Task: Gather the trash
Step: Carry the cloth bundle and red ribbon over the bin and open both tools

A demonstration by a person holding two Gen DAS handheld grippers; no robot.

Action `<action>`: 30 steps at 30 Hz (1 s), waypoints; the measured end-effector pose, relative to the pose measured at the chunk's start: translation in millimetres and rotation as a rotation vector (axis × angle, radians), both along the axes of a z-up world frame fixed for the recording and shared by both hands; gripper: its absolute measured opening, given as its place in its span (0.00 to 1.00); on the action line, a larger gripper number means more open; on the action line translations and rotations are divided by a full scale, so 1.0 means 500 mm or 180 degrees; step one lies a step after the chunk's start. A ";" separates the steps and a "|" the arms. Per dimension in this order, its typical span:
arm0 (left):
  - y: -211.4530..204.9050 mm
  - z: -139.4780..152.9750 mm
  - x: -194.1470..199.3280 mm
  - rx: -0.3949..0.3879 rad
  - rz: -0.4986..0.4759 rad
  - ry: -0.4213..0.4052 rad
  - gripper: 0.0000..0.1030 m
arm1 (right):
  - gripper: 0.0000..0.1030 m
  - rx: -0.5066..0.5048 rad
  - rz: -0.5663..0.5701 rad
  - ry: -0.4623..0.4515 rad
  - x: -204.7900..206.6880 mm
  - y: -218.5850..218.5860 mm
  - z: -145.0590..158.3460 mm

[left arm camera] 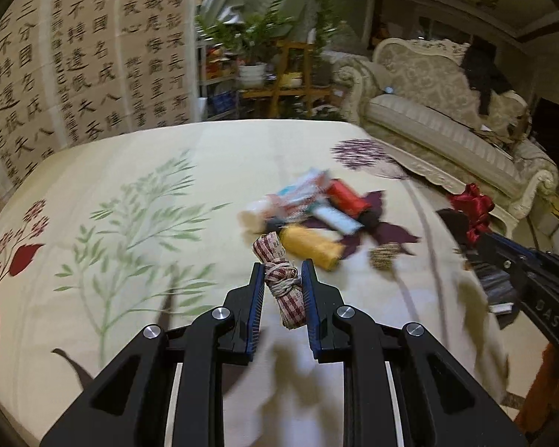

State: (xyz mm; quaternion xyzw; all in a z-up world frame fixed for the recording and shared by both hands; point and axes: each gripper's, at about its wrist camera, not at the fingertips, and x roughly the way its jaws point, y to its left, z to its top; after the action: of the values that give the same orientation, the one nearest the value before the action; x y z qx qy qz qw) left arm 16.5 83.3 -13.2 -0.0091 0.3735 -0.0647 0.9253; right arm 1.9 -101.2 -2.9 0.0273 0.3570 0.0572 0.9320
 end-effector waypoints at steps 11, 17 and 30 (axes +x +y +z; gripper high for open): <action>-0.198 0.006 -0.004 0.0017 -0.0588 -0.0052 0.21 | 0.11 0.0068 -0.0564 0.0040 -0.034 -0.173 -0.028; -0.276 -0.002 0.001 0.0054 -0.0753 -0.0019 0.21 | 0.11 0.0048 -0.0764 0.0053 -0.037 -0.238 -0.048; -0.403 -0.020 0.042 0.0145 -0.0945 0.0029 0.21 | 0.11 0.0032 -0.0963 0.0098 -0.013 -0.325 -0.085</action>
State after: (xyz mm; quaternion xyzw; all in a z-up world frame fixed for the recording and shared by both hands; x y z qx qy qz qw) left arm 37.6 -118.0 -23.3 0.0670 0.3763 -0.1923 0.9038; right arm -4.6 -263.8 -45.2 0.0863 0.3628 -0.0825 0.9242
